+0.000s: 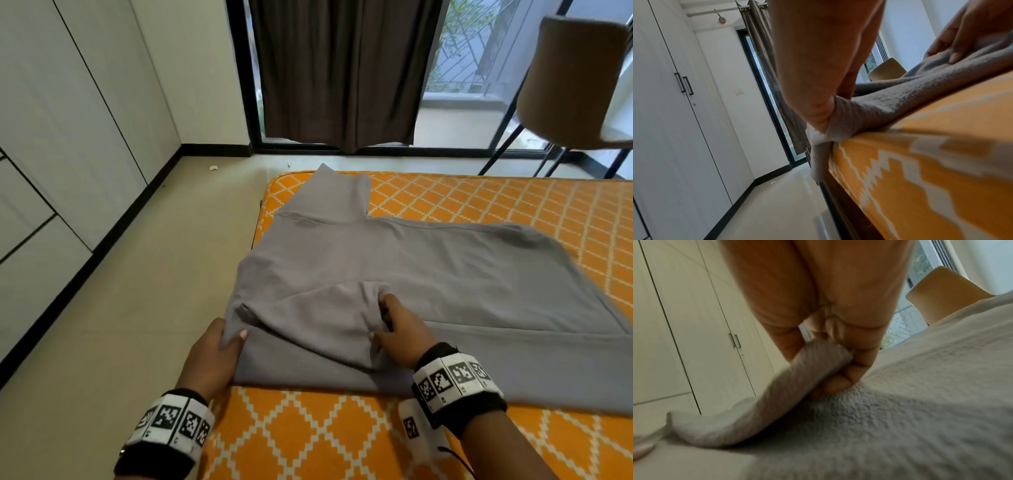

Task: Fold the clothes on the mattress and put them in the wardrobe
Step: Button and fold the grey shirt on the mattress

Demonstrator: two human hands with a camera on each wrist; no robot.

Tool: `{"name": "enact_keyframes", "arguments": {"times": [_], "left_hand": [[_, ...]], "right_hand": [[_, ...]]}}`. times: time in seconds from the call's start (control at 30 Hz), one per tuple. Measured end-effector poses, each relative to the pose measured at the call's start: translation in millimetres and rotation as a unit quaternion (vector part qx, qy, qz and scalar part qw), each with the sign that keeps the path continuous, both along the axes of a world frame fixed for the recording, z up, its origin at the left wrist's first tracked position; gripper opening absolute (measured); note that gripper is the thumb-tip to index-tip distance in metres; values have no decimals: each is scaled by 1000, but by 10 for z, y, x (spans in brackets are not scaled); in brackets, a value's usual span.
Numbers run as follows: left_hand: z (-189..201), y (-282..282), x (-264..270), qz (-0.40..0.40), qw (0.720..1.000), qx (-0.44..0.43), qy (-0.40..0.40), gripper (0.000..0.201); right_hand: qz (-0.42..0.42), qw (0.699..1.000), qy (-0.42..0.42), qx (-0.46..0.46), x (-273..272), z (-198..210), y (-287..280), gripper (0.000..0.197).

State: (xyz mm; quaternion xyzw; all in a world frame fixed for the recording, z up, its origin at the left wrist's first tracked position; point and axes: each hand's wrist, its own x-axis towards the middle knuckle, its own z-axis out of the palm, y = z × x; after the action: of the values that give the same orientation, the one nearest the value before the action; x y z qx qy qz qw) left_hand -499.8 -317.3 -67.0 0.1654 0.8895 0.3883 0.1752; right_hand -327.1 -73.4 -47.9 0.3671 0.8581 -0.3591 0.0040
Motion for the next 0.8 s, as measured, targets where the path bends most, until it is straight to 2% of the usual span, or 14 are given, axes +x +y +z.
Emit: {"name": "enact_keyframes", "arguments": {"times": [0.07,0.13,0.27,0.37,0.47,0.6,0.67,0.8], "left_hand": [[-54,-19,-29,10,999,-27,-15,21],[-86,-50,-63,16,999,-43,-18,23],[-52,-29,-65,18,999,-47,-15,26],[-18,-20,-42,18,999,-43,-14,28],[-1,-30,-12,4,1000,-27,-10,23],[-13,-31,-5,-5,999,-21,31,19],[-16,-15,1,-2,999,-17,42,20],[15,2,35,43,999,30,11,14]], "right_hand": [[-3,1000,21,-10,-4,-14,63,37],[-1,999,30,-41,11,13,94,35],[-24,985,51,-162,26,116,67,25],[-42,974,75,-207,19,136,80,44],[-29,975,90,-200,46,121,110,81],[-27,978,116,-168,58,76,141,112],[-7,985,116,-128,39,56,107,110],[103,991,86,-13,-37,77,-25,85]]}}
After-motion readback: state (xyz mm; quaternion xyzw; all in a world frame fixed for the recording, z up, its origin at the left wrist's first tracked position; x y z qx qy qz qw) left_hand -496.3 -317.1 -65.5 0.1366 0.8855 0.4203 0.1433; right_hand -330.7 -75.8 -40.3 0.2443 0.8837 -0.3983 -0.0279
